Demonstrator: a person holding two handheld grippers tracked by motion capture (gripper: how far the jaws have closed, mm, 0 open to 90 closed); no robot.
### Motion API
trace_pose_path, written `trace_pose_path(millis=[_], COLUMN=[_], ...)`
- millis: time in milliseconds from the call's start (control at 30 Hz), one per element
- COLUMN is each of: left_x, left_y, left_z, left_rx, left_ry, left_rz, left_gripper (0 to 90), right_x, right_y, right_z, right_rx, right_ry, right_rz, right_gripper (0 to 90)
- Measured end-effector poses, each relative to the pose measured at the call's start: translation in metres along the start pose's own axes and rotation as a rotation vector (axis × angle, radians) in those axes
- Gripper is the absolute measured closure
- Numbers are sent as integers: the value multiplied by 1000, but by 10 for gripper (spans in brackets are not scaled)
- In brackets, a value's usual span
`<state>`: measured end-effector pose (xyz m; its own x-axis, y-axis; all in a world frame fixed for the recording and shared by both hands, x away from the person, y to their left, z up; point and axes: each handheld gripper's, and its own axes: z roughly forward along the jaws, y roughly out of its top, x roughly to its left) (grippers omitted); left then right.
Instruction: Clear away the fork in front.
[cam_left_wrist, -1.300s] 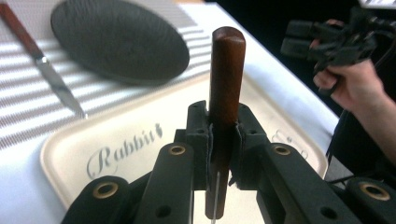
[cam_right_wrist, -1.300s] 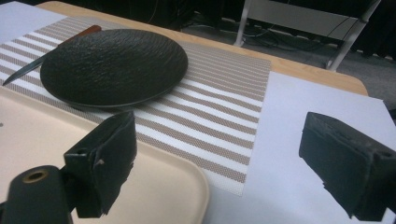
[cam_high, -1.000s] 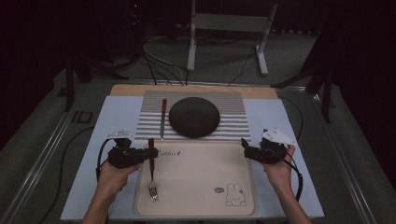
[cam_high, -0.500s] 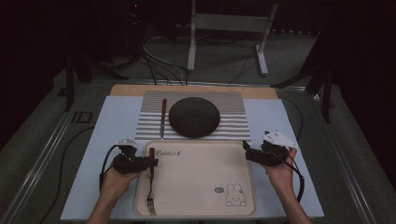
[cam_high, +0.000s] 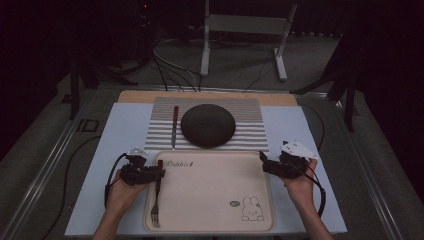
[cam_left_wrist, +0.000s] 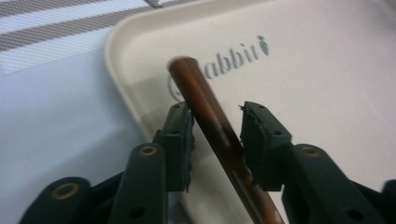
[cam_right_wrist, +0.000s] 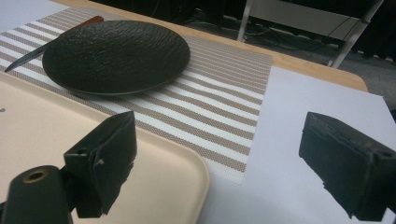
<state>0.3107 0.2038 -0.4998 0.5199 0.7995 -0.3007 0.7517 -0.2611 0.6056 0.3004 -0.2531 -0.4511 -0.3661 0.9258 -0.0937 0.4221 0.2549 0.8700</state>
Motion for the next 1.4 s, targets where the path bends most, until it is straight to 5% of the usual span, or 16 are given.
trace_pose_path(millis=[200, 467, 733, 1100, 1400], left_x=[2, -1, -7, -3, 0], left_y=[1, 8, 17, 15, 9], left_z=[-7, -32, -63, -82, -84], left_rx=[-45, -241, -401, -541, -574], left_ry=[69, 128, 182, 228, 247], left_rz=[-13, -22, 21, 56, 73], left_gripper=[505, 200, 36, 2, 2], right_x=[-1, -2, -3, -10, -16], right_y=[-1, -3, -5, -16, -28], right_z=[0, -3, -9, -22, -32], right_rx=[-1, -5, -17, -45, -64], right_ry=[2, 2, 0, -2, -15], right_rz=[-3, 4, 5, 34, 60], right_gripper=[113, 113, 112, 112, 112])
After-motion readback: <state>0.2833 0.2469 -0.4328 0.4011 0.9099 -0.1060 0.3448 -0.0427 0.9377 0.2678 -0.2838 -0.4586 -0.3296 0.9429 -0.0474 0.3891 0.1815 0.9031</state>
